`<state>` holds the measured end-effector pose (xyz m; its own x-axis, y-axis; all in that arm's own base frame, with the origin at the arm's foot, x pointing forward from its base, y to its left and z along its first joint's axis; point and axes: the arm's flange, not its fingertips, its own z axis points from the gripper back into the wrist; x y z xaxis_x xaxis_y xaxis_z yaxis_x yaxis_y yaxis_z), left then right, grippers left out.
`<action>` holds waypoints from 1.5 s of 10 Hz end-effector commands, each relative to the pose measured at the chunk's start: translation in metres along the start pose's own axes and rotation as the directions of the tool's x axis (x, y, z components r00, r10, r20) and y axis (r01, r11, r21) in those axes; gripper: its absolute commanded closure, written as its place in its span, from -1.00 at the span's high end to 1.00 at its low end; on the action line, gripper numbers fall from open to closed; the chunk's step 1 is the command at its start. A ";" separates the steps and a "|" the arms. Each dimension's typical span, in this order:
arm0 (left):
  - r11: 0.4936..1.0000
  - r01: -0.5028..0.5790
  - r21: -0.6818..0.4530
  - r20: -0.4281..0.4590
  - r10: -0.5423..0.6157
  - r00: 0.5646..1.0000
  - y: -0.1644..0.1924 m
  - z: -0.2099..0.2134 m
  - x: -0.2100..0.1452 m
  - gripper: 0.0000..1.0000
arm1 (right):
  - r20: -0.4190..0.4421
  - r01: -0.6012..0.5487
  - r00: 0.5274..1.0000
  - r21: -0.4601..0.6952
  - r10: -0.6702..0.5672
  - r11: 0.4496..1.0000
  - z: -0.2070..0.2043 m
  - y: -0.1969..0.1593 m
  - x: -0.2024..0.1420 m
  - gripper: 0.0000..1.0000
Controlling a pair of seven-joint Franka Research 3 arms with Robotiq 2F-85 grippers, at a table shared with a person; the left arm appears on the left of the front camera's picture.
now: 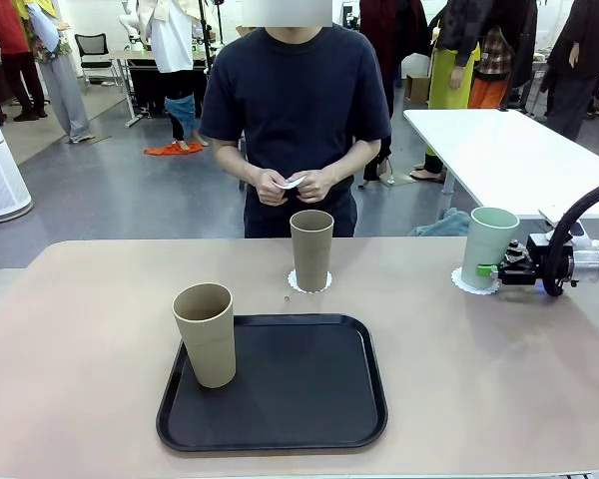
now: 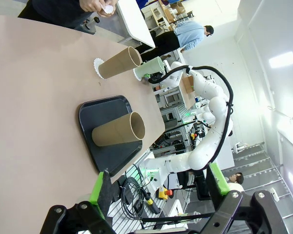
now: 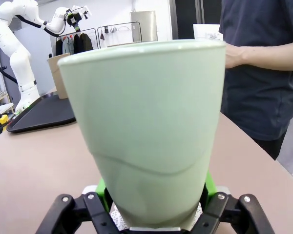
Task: Place coasters on the table and set cups on them.
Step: Take one Reusable plastic cup from the Flat Tray and place it on a coaster set by the human.
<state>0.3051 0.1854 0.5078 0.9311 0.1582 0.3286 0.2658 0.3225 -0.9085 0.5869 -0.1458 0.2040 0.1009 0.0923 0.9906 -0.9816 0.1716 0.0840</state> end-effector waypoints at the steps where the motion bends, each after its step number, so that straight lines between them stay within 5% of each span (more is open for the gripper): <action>1: 1.000 0.005 -0.014 0.008 -0.005 1.000 -0.002 0.002 0.000 1.00 | 0.015 0.020 1.000 -0.007 -0.020 1.000 -0.002 -0.009 -0.001 0.64; 2: 1.000 0.005 -0.014 0.008 -0.005 1.000 -0.002 0.002 0.000 1.00 | 0.015 0.022 1.000 -0.008 -0.022 1.000 -0.002 -0.009 -0.001 0.64; 4: 1.000 0.005 -0.014 0.008 -0.005 1.000 -0.002 0.002 0.000 1.00 | 0.016 0.033 0.999 -0.008 -0.032 0.999 -0.003 -0.009 0.000 1.00; 15: 1.000 0.005 -0.014 0.008 -0.005 1.000 -0.002 0.002 0.000 1.00 | 0.005 0.031 1.000 0.002 -0.031 1.000 0.000 -0.006 0.006 1.00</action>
<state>0.3051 0.1854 0.5078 0.9311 0.1582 0.3286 0.2658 0.3225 -0.9085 0.5890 -0.1446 0.2040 0.1193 0.0879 0.9890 -0.9801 0.1697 0.1031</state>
